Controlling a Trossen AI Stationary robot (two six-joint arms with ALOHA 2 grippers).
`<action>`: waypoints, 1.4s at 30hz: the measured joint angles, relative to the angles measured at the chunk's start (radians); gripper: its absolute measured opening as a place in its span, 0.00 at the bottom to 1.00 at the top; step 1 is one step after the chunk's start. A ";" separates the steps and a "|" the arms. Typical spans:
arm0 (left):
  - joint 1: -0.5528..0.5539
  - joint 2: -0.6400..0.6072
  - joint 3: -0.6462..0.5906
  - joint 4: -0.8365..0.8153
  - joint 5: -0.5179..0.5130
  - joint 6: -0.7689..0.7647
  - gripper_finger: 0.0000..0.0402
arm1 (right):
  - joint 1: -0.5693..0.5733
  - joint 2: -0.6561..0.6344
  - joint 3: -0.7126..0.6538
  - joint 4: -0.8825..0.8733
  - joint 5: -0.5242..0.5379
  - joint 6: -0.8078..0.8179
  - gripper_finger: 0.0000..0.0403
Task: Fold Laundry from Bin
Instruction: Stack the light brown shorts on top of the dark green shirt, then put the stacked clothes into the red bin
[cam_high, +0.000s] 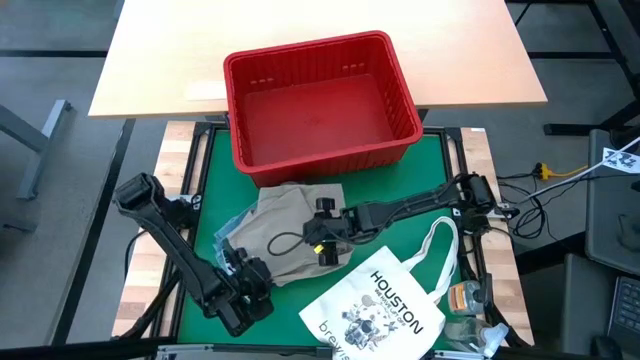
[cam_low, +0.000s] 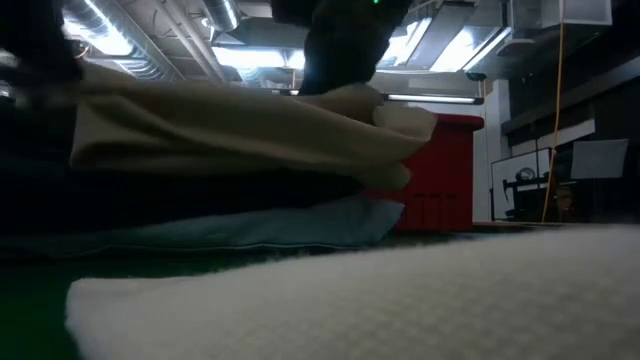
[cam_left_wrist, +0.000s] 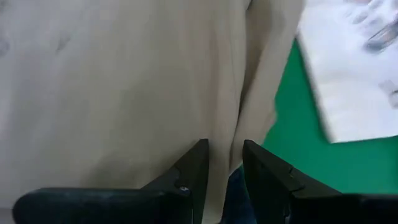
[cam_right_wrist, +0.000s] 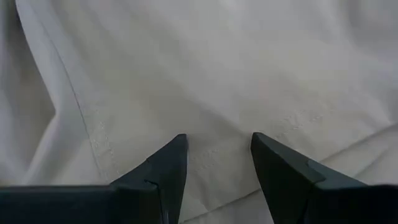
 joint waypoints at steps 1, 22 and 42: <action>0.000 0.011 -0.007 -0.003 0.010 0.000 0.23 | -0.006 0.010 0.000 -0.001 0.000 0.000 0.45; 0.002 0.078 0.159 -0.267 0.238 0.026 0.23 | -0.045 0.007 0.000 -0.078 -0.053 -0.001 0.45; -0.222 0.006 0.425 -0.625 0.264 -0.384 0.23 | -0.067 -0.372 -0.076 -0.448 -0.027 -0.108 0.45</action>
